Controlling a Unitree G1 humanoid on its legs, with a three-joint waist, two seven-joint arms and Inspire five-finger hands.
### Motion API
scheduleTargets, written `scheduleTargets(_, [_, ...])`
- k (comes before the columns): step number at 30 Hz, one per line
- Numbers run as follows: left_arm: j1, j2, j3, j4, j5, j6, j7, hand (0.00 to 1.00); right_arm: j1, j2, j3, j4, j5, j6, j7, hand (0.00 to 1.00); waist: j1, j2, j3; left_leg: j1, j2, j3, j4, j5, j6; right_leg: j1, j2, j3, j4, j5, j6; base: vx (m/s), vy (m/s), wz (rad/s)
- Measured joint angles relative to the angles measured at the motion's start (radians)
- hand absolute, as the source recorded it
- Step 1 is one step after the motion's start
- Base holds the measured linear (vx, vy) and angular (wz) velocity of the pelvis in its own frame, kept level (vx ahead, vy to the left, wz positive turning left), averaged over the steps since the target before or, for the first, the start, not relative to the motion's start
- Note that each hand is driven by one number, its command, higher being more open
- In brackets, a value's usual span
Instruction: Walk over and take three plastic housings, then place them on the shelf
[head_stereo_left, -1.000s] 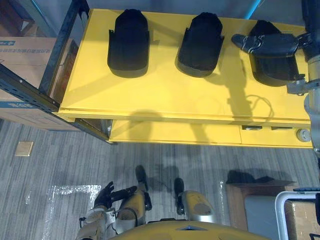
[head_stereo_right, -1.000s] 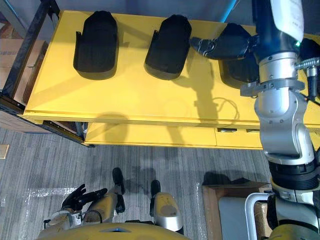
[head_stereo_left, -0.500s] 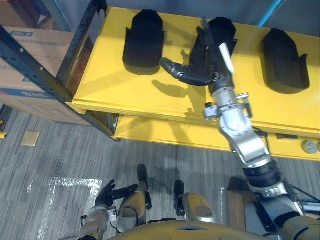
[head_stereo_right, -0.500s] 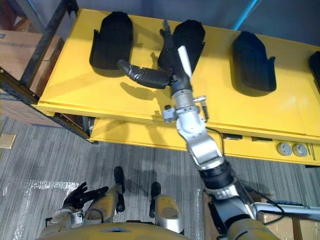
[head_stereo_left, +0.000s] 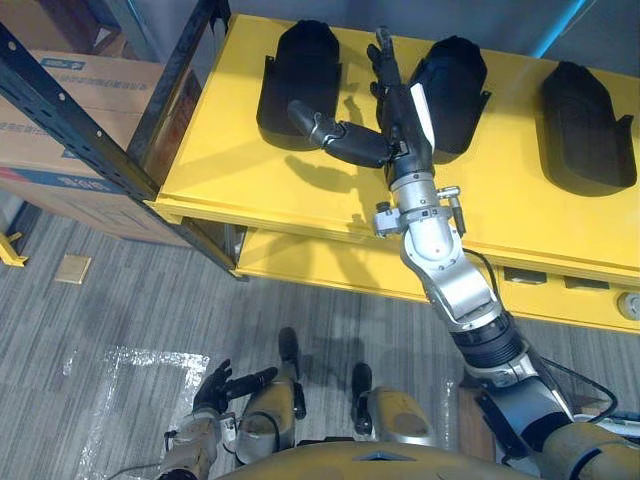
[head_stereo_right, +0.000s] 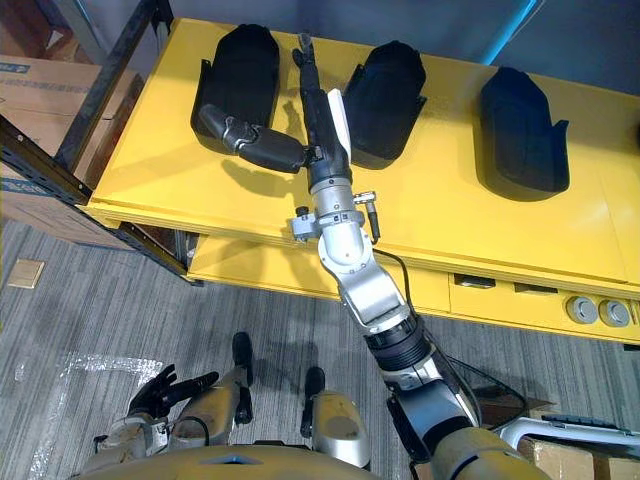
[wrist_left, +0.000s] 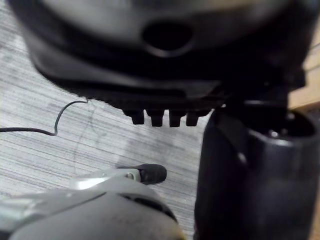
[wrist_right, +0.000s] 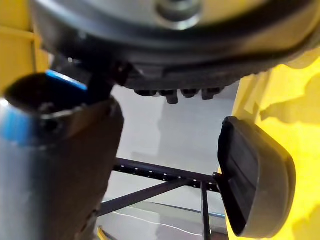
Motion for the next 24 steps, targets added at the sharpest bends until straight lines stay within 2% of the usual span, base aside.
scheduleTargets(6, [-0.001,0.0,-0.006,0.0,0.0,-0.001,0.001,1.0,0.0,0.04,0.023,0.108,0.0,0.003,-0.017,1.0,0.001,0.004,0.001,0.0,0.0,-0.001,0.0,-0.002,-0.003,0.002,0.0,-0.001,0.001,-0.002,0.0,0.04,-0.012,0.01])
scheduleTargets(13, [-0.004,-0.008,-0.016,0.004,0.0,-0.003,0.001,1.0,0.0,0.068,0.039,0.227,-0.042,0.003,-0.025,1.0,0.003,0.027,0.003,0.0,0.0,-0.007,0.0,-0.003,-0.004,0.001,0.0,-0.006,0.01,-0.008,-0.001,0.0,-0.001,0.01])
scheduleTargets(18, [-0.005,-0.009,-0.018,0.006,0.0,-0.004,0.001,1.0,-0.003,0.077,0.042,0.245,-0.07,0.003,-0.065,1.0,0.003,0.031,0.003,0.0,0.0,-0.02,0.0,0.0,-0.007,-0.001,0.0,-0.017,0.021,-0.02,-0.004,0.01,-0.014,0.07])
scheduleTargets(24, [-0.005,-0.012,-0.019,0.006,-0.01,-0.004,0.001,1.0,-0.033,0.093,0.041,0.281,-0.078,0.003,-0.156,1.0,0.005,0.037,0.005,-0.004,0.002,-0.02,0.0,0.001,-0.009,-0.011,0.0,-0.017,0.034,-0.027,-0.007,0.0,0.0,0.0])
